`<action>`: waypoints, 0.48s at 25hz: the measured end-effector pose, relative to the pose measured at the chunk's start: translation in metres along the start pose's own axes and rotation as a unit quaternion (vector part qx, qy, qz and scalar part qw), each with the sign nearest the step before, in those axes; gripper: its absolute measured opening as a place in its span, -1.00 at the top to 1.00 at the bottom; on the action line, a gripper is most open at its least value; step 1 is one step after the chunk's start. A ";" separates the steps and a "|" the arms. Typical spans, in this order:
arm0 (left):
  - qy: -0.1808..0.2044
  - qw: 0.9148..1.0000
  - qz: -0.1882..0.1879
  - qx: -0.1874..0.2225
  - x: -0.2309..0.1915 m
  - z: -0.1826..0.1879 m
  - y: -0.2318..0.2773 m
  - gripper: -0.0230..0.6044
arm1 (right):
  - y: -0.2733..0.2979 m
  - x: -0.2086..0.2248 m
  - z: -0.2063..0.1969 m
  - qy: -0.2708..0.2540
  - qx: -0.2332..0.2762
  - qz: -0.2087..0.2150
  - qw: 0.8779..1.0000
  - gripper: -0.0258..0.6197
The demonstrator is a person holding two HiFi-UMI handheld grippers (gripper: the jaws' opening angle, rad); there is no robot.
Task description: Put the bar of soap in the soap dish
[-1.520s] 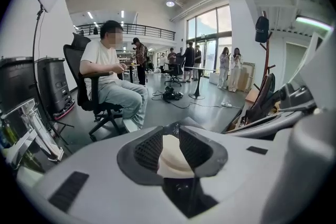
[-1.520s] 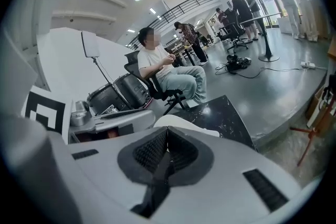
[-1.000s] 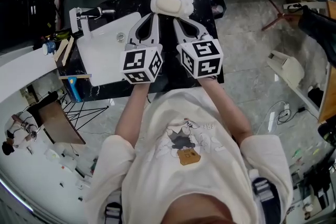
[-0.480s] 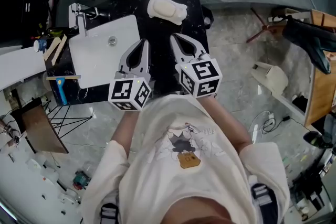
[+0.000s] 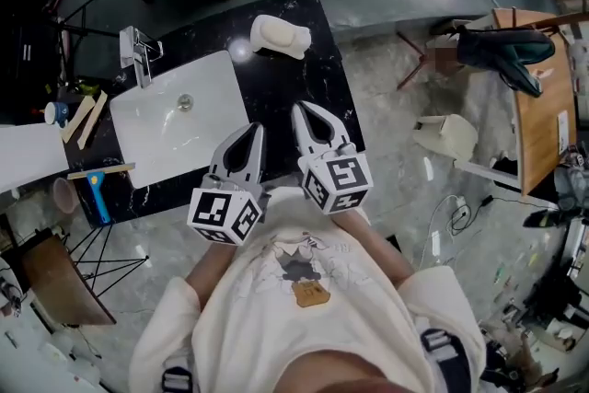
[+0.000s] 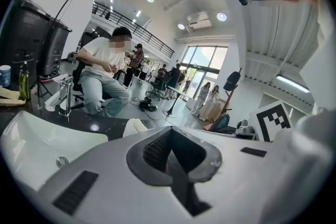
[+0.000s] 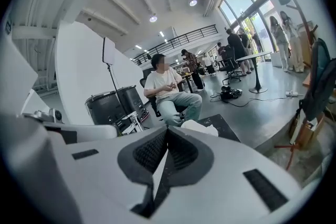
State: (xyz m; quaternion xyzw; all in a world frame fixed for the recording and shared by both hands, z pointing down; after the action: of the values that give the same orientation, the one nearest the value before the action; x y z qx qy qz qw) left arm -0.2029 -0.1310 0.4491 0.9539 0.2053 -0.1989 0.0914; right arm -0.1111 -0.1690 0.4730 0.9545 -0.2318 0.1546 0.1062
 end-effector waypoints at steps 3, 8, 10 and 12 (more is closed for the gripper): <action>0.001 1.000 -0.021 -0.008 0.002 -0.001 -0.034 0.91 | -0.019 -0.031 -0.012 0.003 0.004 -0.014 1.000 0.90; -0.008 0.998 -0.056 0.001 0.008 0.003 -0.069 0.91 | -0.053 -0.066 -0.015 -0.009 0.026 -0.033 0.999 0.90; -0.013 0.998 -0.067 0.002 0.006 0.003 -0.084 0.91 | -0.067 -0.077 -0.022 -0.012 0.029 -0.049 0.998 0.90; -0.013 0.997 -0.074 0.003 0.003 0.003 -0.100 0.91 | -0.079 -0.089 -0.032 -0.006 0.027 -0.062 0.998 0.90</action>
State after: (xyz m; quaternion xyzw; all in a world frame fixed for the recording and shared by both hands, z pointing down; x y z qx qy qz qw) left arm -0.2445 -0.0407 0.4355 0.9336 0.2734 -0.2184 0.0766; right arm -0.1566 -0.0546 0.4619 0.9705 -0.1681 0.1485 0.0881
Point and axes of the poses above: the fingertips, and each gripper's own axes: y forward along the fingers, x to its right, z out of its top, the point moved 2 cm from there along -y, backward along the fingers, and after that the axes turned 14 degrees about x, right-handed, at the moved point
